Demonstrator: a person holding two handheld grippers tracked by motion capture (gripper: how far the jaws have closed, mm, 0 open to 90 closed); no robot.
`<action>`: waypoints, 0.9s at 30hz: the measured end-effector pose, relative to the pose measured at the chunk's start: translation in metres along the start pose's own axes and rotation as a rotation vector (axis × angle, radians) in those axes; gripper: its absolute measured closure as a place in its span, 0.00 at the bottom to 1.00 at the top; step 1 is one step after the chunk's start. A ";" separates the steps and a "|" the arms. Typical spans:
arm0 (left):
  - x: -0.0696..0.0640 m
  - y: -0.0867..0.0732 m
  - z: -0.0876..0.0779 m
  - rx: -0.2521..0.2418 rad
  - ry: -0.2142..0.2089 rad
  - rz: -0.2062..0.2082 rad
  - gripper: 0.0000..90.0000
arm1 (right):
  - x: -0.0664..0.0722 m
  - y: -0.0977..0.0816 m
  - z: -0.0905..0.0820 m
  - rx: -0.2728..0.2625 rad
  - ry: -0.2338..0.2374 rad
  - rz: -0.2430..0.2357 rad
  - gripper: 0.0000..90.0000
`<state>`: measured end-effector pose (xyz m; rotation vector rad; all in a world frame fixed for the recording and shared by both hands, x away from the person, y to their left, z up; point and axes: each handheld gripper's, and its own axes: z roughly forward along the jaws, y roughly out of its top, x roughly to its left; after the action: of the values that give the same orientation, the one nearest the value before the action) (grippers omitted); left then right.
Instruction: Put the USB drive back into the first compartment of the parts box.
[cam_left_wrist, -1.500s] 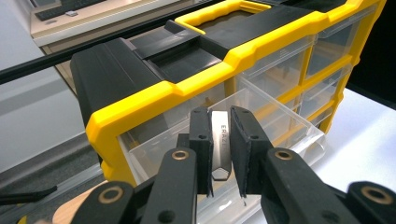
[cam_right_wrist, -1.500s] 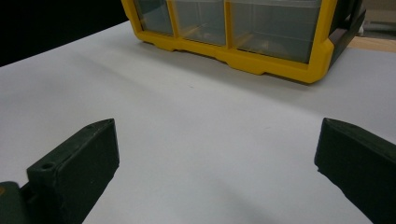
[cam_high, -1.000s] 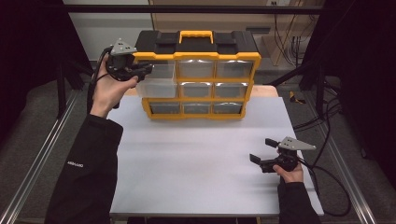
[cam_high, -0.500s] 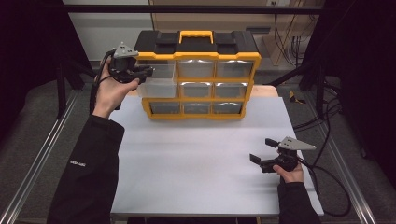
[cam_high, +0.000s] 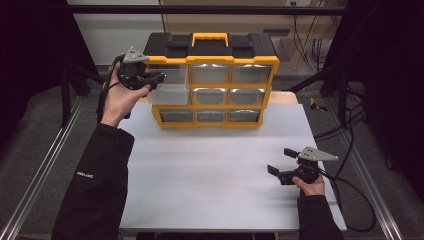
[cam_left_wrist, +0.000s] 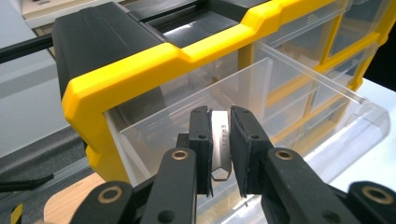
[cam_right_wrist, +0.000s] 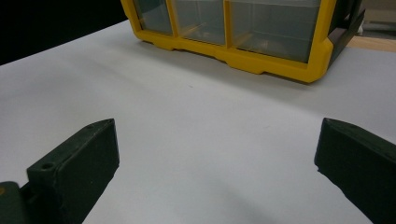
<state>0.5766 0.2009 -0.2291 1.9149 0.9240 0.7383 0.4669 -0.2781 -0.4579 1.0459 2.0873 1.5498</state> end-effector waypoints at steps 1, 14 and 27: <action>0.000 0.000 0.000 0.000 -0.001 -0.001 0.87 | 0.000 0.000 0.000 0.000 -0.001 0.000 0.01; 0.003 0.000 -0.013 -0.079 0.011 -0.060 0.56 | 0.000 0.000 0.000 0.001 -0.002 -0.001 0.01; 0.001 -0.004 -0.035 -0.166 0.000 -0.041 0.27 | 0.000 0.000 0.000 0.000 -0.001 0.001 0.01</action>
<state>0.5486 0.2188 -0.2163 1.7463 0.8714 0.7669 0.4669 -0.2780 -0.4578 1.0479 2.0858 1.5494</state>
